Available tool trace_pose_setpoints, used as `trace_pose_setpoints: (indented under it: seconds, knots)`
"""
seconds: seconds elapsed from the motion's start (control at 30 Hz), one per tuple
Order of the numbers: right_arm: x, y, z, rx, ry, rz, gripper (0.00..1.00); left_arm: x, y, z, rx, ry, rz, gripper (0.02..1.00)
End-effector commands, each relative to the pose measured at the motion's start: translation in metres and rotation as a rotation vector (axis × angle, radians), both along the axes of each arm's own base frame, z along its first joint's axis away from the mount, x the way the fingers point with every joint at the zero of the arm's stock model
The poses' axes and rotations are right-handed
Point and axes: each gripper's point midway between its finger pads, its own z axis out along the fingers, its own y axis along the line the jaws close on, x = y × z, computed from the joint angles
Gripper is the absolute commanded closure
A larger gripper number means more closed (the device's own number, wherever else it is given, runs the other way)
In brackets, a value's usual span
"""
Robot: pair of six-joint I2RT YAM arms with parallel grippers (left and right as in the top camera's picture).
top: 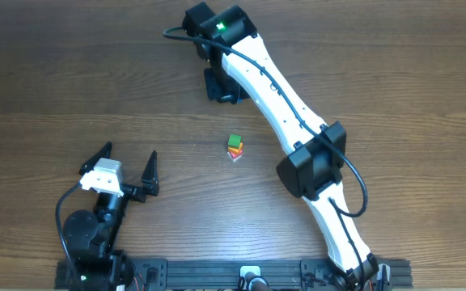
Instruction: Stack Cubes
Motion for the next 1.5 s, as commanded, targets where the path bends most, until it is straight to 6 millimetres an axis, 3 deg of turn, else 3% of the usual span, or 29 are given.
trace_pose_setpoints:
  seconds: [0.03, 0.27, 0.5, 0.67, 0.93, 1.5]
  knots:
    - [-0.01, 0.008, 0.042, 0.049, -0.086, 0.021, 0.842, 0.0, -0.001, -0.002, 0.017, -0.006, -0.004, 0.02]
    - [-0.038, 0.006, 0.091, 0.097, -0.163, 0.057, 0.844, 0.0, -0.001, -0.002, 0.017, -0.006, -0.004, 0.018]
    - [-0.075, -0.032, 0.099, 0.03, -0.151, 0.001, 0.842, 0.0, -0.001, -0.002, 0.017, -0.006, -0.004, 0.018]
    - [-0.091, -0.047, 0.081, 0.01, -0.128, -0.034, 0.84, 0.0, -0.001, -0.002, 0.017, -0.006, -0.004, 0.018]
    - [-0.096, -0.031, 0.031, 0.067, -0.057, -0.034, 0.838, 0.0, -0.001, -0.002, 0.017, -0.006, -0.004, 0.018]
    - [-0.089, -0.013, -0.013, 0.066, 0.018, -0.034, 0.858, 0.0, -0.001, -0.002, 0.017, -0.006, -0.004, 0.02]
